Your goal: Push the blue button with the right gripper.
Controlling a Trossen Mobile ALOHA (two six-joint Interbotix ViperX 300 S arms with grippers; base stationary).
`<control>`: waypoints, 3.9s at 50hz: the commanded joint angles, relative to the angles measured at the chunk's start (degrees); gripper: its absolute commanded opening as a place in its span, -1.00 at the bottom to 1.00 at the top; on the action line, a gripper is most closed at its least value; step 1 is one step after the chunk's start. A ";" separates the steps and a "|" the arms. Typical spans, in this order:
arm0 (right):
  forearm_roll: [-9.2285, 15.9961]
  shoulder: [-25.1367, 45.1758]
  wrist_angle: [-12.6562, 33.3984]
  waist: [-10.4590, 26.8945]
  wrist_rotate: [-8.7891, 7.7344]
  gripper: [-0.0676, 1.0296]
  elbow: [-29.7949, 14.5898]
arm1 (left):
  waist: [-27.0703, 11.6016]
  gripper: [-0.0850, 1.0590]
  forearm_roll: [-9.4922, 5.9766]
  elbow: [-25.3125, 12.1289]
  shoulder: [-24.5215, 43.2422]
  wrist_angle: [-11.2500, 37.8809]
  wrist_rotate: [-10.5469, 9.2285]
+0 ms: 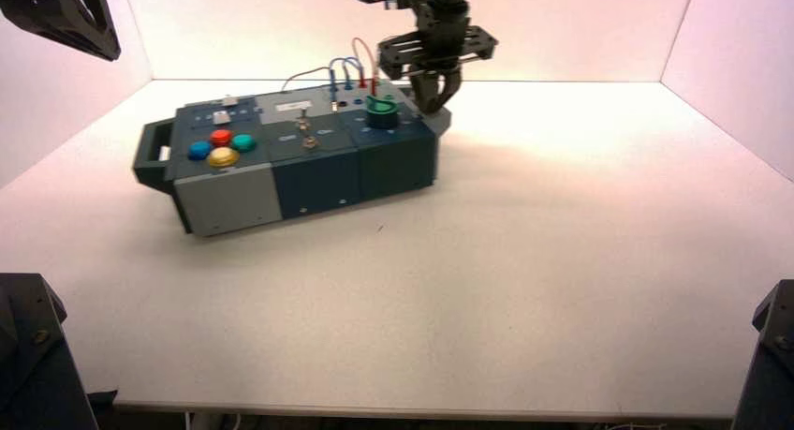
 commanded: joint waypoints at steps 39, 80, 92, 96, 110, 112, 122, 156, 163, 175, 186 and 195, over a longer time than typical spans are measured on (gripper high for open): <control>-0.62 -11.07 2.29 -6.59 0.79 -0.92 19.69 | -0.79 -0.91 -0.09 -2.20 1.32 -1.23 0.09; 0.09 -19.51 -1.32 -8.96 1.23 -0.92 25.22 | -5.80 -0.91 -0.09 -1.85 2.72 -2.46 0.09; -0.70 -27.69 3.69 -9.23 1.05 -0.92 22.15 | -6.33 -0.91 -0.09 -1.67 2.81 -2.46 0.09; -0.70 -29.00 4.83 -9.14 0.97 -0.92 21.09 | -6.33 -0.91 -0.09 -1.58 2.81 -2.64 0.09; 0.53 -30.94 4.92 -4.92 0.88 -0.92 18.63 | -6.33 -0.91 -0.09 -1.58 2.99 -3.52 0.09; 0.88 -30.41 4.57 -3.96 0.79 -0.92 18.28 | -6.33 -0.90 -0.09 -1.67 2.99 -3.60 0.09; 2.20 -25.05 3.43 3.78 0.79 -0.92 14.50 | -6.33 -0.91 0.00 -1.76 3.08 -3.78 -0.09; 5.27 -13.45 9.05 18.46 0.79 -0.92 -2.37 | -0.26 -0.91 -0.09 -1.76 1.67 -4.92 -0.18; 6.94 -12.30 9.58 21.27 0.70 -0.92 -4.31 | 1.85 -0.91 0.09 -1.76 1.67 -4.83 -0.18; 7.65 -9.14 10.81 24.79 0.70 -0.92 -7.47 | 3.16 -0.91 0.18 -1.76 1.58 -4.48 -0.09; 7.82 -6.15 11.60 25.66 0.26 -0.92 -10.20 | 3.60 -0.91 0.18 -1.58 1.23 -4.22 -0.09; 7.82 -4.04 11.60 25.58 -0.35 -0.92 -11.34 | 4.04 -0.91 0.18 -1.41 0.35 -4.22 -0.09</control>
